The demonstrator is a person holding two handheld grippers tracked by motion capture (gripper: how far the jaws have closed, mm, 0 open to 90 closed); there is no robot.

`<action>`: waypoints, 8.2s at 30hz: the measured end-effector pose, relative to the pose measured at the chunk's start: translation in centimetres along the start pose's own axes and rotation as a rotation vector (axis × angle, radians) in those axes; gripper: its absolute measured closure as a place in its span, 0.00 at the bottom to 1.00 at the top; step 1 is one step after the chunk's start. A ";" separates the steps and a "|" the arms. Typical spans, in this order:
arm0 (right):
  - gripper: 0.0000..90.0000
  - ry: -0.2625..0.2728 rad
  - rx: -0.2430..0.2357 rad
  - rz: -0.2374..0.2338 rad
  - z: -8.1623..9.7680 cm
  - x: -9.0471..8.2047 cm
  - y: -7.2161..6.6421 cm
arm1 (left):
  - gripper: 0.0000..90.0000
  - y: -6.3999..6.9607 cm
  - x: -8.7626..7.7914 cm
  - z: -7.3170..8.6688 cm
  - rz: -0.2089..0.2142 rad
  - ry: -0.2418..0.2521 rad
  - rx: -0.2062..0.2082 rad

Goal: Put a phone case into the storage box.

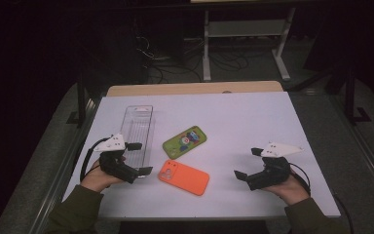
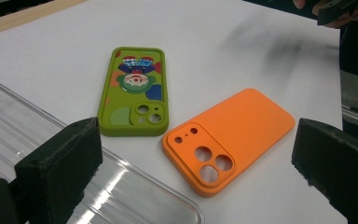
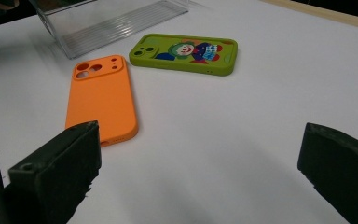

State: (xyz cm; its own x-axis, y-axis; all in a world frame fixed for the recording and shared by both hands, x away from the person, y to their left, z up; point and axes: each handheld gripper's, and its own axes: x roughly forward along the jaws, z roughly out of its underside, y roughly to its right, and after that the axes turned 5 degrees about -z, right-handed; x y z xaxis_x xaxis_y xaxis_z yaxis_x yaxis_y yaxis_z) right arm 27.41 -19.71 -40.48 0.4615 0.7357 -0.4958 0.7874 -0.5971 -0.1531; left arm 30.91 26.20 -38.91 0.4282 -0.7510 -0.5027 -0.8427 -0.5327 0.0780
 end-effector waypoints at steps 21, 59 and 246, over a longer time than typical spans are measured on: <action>0.00 -0.053 0.007 0.011 -1.9 1.0 -0.2 | 0.02 0.1 -0.1 -0.1 0.002 -0.008 0.015; 0.00 -0.289 -0.078 -0.129 -7.2 9.5 -2.9 | 0.02 -0.1 -0.1 -0.3 0.000 0.011 0.002; 0.17 -0.558 -0.495 -0.387 -9.4 9.1 -0.9 | 0.02 5.9 15.1 -9.8 0.349 -0.447 0.500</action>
State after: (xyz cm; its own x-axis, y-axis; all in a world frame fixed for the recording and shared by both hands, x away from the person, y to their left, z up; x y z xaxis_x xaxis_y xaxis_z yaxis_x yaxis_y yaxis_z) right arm 34.75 -9.44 -36.80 -0.0454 0.5161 -0.8553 0.9970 -0.0299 -0.0710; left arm 35.61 7.87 -37.64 0.0258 -0.5575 -0.8298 -0.9984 0.0278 -0.0497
